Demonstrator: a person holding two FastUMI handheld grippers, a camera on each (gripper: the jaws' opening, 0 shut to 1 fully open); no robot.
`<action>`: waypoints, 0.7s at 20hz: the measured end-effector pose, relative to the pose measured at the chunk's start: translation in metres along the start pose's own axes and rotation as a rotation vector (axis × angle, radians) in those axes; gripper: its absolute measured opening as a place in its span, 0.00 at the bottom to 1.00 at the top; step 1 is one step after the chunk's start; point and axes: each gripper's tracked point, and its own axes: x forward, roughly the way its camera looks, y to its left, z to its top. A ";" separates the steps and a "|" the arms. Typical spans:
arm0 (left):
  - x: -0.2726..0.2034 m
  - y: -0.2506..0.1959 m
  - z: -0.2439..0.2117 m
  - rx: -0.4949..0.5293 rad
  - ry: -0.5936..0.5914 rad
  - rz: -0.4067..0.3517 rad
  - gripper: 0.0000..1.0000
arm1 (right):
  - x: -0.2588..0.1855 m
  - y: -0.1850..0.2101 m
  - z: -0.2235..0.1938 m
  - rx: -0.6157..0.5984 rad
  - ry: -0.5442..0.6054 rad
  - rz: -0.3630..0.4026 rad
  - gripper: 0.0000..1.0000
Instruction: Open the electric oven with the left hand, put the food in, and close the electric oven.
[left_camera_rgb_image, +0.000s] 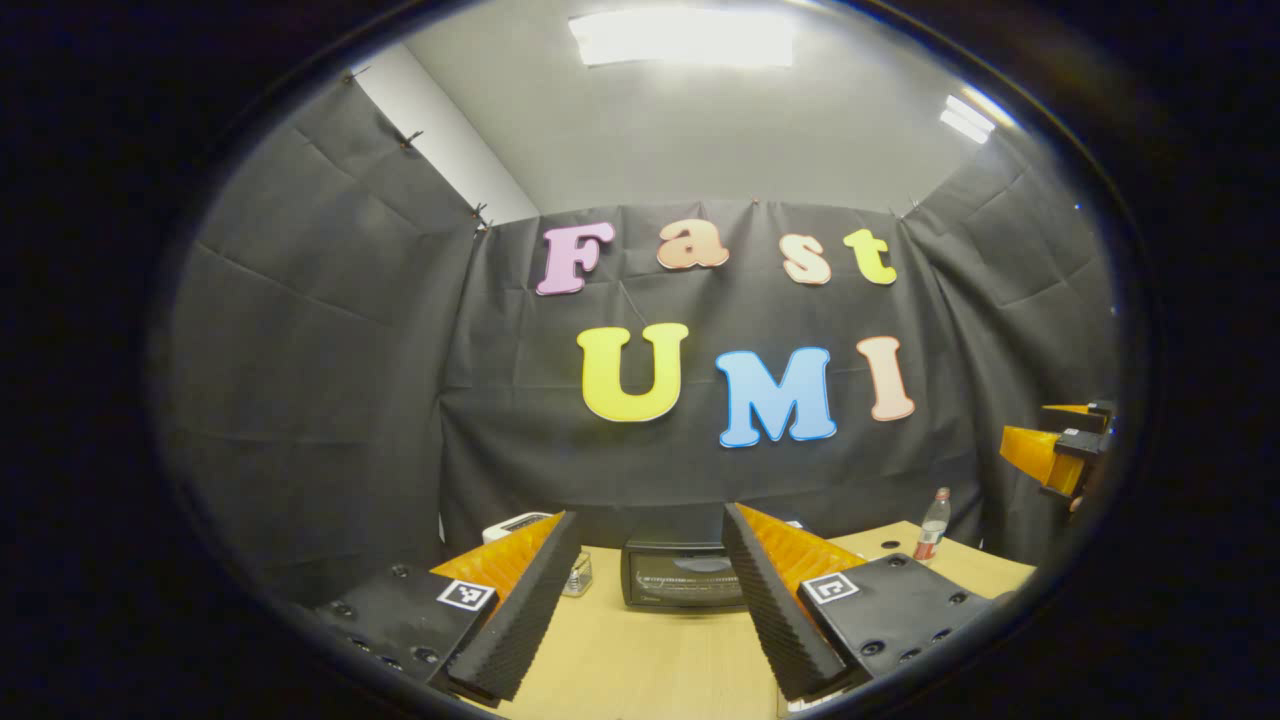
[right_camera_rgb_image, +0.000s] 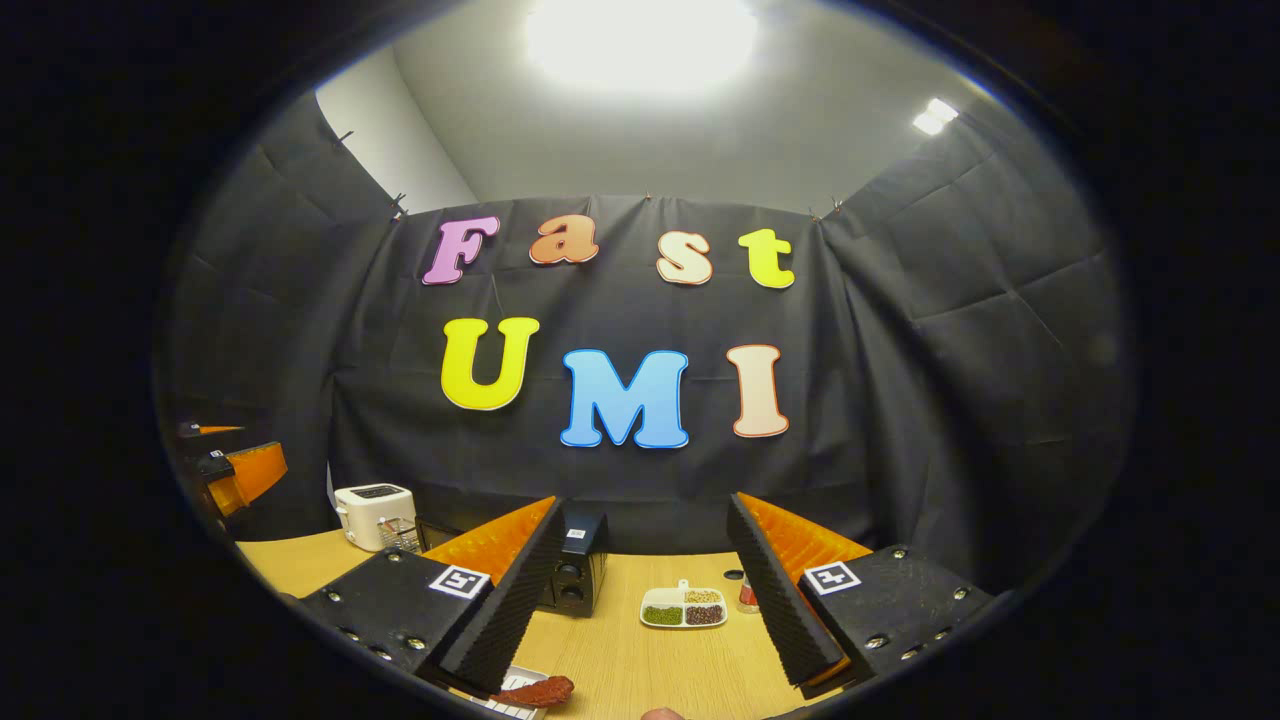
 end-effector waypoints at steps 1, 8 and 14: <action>0.002 -0.003 0.001 0.005 -0.002 -0.003 1.00 | 0.000 -0.003 -0.002 0.000 0.004 -0.003 0.98; 0.022 -0.032 0.001 0.013 -0.011 -0.011 1.00 | 0.002 -0.022 -0.014 0.026 0.026 0.017 0.98; 0.063 -0.045 -0.019 0.029 0.002 0.003 0.98 | 0.009 -0.031 -0.018 0.035 0.030 0.077 0.98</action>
